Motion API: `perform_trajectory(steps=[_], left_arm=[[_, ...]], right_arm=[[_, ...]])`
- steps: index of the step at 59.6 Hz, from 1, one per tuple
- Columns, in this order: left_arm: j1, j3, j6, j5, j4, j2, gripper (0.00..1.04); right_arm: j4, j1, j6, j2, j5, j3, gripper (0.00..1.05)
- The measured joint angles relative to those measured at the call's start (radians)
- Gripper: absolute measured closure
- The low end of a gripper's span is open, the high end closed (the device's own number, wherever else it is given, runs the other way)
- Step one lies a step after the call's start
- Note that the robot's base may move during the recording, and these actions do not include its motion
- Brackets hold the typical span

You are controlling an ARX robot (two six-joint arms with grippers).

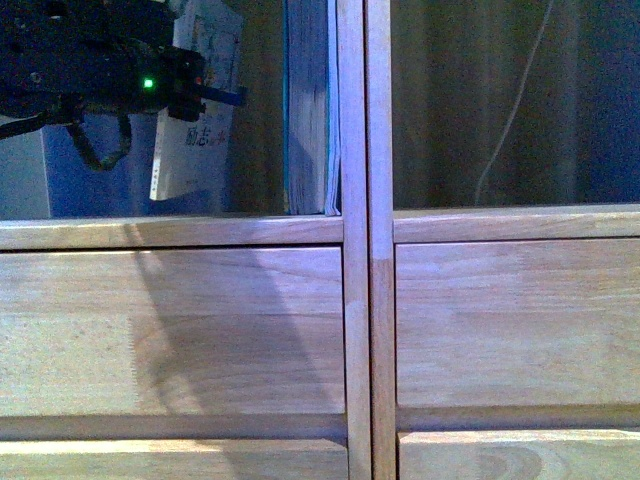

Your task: Organize books on shelf

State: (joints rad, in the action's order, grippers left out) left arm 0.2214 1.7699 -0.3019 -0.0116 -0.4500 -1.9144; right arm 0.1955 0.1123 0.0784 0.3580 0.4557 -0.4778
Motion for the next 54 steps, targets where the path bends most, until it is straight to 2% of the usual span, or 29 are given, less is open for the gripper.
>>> perform_trajectory(steps=[23,34,43,54], left_arm=[[0.126,0.025,0.012,0.109,0.076,-0.016,0.98],[0.134,0.051,0.027,0.193,0.167,-0.018,0.98],[0.127,0.081,0.054,0.198,0.236,-0.018,0.98],[0.124,0.068,0.065,0.172,0.255,-0.016,0.67]], right_arm=[[0.000,0.000,0.002,0.000,0.000,0.000,0.07],[0.000,0.000,0.002,0.000,0.000,0.000,0.07],[0.000,0.000,0.002,0.000,0.000,0.000,0.07],[0.000,-0.002,0.002,0.000,0.000,0.000,0.07]])
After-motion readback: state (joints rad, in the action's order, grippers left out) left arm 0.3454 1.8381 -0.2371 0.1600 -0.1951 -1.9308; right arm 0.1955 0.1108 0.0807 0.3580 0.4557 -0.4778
